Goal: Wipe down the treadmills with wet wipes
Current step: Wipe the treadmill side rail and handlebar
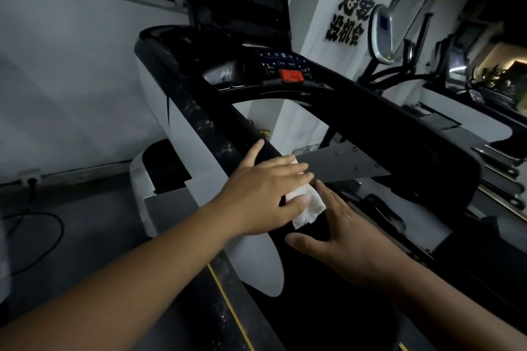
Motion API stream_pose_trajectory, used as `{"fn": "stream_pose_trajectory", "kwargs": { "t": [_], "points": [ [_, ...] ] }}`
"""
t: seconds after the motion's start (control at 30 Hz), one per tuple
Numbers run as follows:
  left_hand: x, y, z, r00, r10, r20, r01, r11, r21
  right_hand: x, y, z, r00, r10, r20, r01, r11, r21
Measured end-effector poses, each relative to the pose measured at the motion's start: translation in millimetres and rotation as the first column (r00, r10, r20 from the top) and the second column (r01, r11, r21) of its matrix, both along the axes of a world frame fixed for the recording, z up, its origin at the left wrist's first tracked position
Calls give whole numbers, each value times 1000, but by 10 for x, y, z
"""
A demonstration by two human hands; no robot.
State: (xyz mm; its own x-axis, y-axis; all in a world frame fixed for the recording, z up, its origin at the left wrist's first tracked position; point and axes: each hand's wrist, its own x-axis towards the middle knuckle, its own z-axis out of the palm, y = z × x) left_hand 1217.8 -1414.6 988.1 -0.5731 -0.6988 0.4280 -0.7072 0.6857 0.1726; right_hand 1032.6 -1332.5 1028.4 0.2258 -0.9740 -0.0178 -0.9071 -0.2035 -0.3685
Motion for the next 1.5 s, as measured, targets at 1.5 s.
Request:
{"fn": "stream_pose_trajectory", "kwargs": {
  "t": [1.5],
  "points": [
    [74,-42,-736,740,414,-530,-315,910,270,551,-592,75,989,124,84,-119,991,-69]
  ]
}}
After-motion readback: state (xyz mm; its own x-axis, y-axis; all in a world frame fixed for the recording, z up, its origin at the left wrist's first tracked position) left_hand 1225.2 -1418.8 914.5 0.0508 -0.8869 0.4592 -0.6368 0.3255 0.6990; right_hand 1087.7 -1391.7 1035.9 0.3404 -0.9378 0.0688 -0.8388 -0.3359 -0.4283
